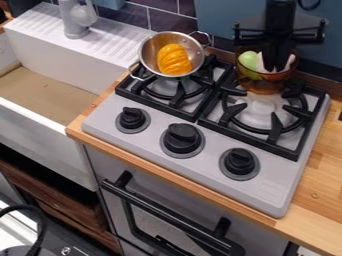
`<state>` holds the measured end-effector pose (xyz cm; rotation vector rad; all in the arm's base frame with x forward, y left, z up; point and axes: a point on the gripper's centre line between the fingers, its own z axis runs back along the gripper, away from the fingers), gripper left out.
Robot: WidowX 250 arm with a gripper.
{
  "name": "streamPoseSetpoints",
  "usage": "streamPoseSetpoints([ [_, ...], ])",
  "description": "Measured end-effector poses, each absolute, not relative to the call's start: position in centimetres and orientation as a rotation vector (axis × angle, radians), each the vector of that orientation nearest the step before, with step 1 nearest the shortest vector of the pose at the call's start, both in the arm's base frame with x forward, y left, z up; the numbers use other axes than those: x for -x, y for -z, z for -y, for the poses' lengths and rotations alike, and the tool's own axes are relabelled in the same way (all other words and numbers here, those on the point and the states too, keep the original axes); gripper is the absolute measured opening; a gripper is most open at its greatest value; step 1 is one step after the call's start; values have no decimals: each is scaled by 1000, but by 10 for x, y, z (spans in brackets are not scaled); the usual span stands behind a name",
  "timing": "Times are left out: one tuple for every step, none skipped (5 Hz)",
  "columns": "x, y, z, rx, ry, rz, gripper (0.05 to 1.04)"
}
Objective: Move the teddy bear from the orange pot to the top of the stove
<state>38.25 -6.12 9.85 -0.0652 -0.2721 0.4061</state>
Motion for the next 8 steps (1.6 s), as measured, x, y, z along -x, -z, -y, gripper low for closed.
streamPoseSetpoints([
  [-387,-108,59,81,-408,277,56],
  [-383,-133,57,130,-396,297,56],
  [-381,-150,58,171,-386,278,56],
  [-369,-168,54,205,-339,302,56],
  [-355,-178,43,242,-313,327,56],
  [-341,-185,31,276,-271,358,56],
  [-322,-176,17,269,-209,377,56],
  [-307,-166,-1,255,-129,384,56],
])
